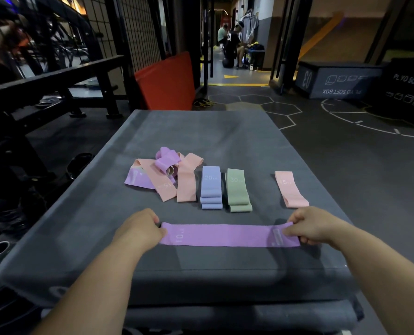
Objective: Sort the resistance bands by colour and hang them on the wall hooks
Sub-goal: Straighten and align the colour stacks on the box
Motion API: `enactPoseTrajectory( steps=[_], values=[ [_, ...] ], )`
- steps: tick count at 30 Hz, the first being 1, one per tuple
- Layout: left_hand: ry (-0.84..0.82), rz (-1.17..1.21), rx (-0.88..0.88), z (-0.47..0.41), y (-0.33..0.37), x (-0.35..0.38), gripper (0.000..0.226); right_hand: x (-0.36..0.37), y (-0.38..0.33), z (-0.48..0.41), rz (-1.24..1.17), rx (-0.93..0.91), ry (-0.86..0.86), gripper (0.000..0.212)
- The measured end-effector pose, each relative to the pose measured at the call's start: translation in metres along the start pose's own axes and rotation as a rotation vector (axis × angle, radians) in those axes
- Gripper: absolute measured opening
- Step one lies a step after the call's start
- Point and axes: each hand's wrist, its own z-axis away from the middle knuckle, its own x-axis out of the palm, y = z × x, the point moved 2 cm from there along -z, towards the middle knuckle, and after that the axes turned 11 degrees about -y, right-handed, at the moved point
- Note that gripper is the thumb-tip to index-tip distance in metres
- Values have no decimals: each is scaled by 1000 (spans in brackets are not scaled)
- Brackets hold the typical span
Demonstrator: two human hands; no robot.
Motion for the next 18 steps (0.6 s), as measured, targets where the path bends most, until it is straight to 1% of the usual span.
enactPoseTrajectory(
  steps=[2,5,7,9,11,13,16,18],
  values=[
    [-12,-37,-16,2,5,-1,7,0,0,0,17,6,6,12],
    [-75,-71,-60,5,9,-2,5,1,-1,2,33,17,12,5],
    [-95,-52,-66,4,10,-2,2,2,-1,3,-20,4,14,5],
    [-79,21,-38,0,7,0,3,3,1,3,-130,-22,17,8],
    [-27,160,12,-3,4,2,2,3,1,3,-252,-54,12,12],
    [9,368,56,-6,3,3,2,2,-1,5,-373,-90,-5,11],
    [-17,691,94,-7,3,4,5,-1,-3,7,-487,-154,-8,9],
    [-14,796,109,-9,3,3,5,-2,-4,7,-568,-192,2,10]
  ],
)
